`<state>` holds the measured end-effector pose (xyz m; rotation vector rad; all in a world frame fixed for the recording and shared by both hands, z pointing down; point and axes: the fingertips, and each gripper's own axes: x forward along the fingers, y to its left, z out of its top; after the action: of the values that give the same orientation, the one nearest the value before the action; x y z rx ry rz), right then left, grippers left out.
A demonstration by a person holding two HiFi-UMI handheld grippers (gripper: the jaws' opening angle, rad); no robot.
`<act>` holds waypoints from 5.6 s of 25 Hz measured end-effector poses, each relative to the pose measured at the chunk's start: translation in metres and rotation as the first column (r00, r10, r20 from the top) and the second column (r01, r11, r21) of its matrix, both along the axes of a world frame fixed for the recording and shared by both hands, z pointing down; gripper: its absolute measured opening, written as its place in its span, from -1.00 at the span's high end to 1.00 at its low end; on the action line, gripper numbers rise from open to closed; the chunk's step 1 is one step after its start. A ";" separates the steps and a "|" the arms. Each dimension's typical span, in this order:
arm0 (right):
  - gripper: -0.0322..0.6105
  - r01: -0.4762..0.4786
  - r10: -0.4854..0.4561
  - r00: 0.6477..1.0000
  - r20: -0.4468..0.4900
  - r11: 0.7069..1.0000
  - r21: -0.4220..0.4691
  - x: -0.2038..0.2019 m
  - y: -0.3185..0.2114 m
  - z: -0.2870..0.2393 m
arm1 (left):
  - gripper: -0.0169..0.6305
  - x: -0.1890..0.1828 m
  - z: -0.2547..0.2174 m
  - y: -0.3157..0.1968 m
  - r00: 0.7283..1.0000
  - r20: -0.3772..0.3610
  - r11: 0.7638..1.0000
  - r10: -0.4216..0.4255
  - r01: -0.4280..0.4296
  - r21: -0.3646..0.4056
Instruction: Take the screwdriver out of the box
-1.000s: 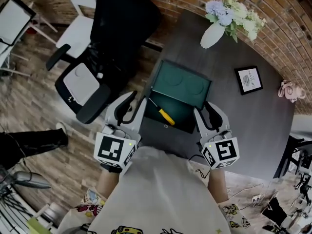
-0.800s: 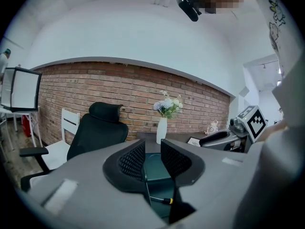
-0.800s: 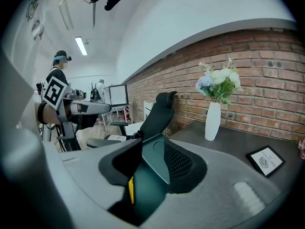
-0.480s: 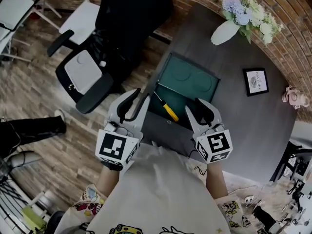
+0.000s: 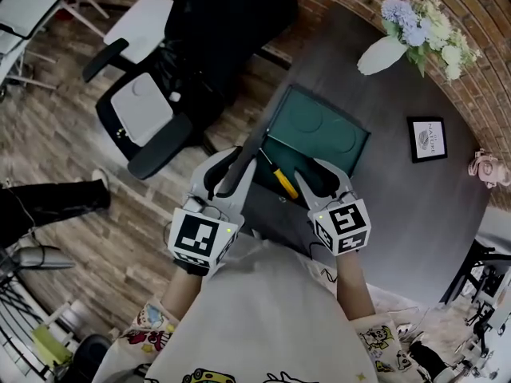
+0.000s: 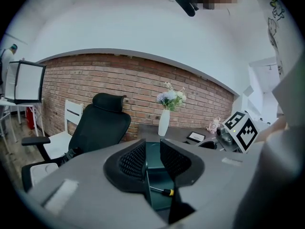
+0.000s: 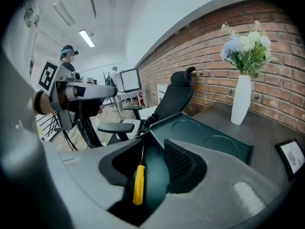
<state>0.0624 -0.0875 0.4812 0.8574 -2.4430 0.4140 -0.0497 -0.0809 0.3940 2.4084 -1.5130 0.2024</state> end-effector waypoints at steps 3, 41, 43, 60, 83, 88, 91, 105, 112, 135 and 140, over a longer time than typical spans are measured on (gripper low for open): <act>0.47 0.028 -0.028 1.000 -0.014 0.999 -0.039 -0.004 0.002 0.011 | 0.66 0.001 0.013 0.002 1.000 0.001 1.000 -0.003 0.003 -0.023; 0.41 0.299 -0.391 0.890 -0.232 0.888 -0.349 -0.029 0.034 0.109 | 0.67 0.002 0.074 0.015 1.000 0.009 0.990 0.003 -0.002 -0.144; 0.41 0.313 -0.409 0.878 -0.250 0.884 -0.348 -0.029 0.035 0.111 | 0.67 0.001 0.075 0.016 1.000 0.007 0.989 -0.001 0.002 -0.149; 0.53 0.382 -0.464 0.790 -0.400 0.883 -0.272 -0.031 0.035 0.113 | 0.68 0.003 0.072 0.018 1.000 -0.013 0.991 0.004 -0.006 -0.137; 0.67 0.226 -0.344 0.862 -0.372 0.918 -0.325 -0.023 0.022 0.116 | 0.70 -0.009 0.073 0.022 0.999 -0.018 0.990 -0.027 0.024 -0.139; 0.67 0.217 -0.328 0.869 -0.371 0.926 -0.309 -0.020 0.021 0.109 | 0.70 -0.010 0.071 0.021 0.999 -0.017 0.991 -0.030 0.028 -0.133; 0.67 0.213 -0.321 0.871 -0.371 0.929 -0.304 -0.016 0.020 0.106 | 0.70 -0.011 0.070 0.020 0.999 -0.015 0.991 -0.030 0.028 -0.129; 0.67 0.164 -0.231 0.916 -0.327 0.962 -0.219 -0.011 0.015 0.069 | 0.71 -0.010 0.052 0.015 1.000 0.002 0.997 -0.004 0.004 -0.082; 0.67 0.103 -0.146 0.947 -0.287 0.982 -0.157 0.002 0.012 0.043 | 0.71 -0.007 0.040 0.014 1.000 0.016 0.999 0.020 -0.019 -0.044; 0.67 -0.311 0.317 0.947 -0.041 0.943 0.115 0.112 0.009 -0.086 | 0.71 0.070 -0.023 -0.015 0.960 0.014 0.956 0.279 -0.279 0.094; 0.67 -0.408 0.402 0.913 0.066 0.897 0.173 0.135 0.015 -0.110 | 0.73 0.088 -0.042 -0.017 0.940 0.022 0.932 0.341 -0.341 0.126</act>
<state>0.1976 -0.0728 0.3711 1.4618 -2.3464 0.3510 0.0386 -0.0982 0.3523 2.7625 -1.1246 0.1809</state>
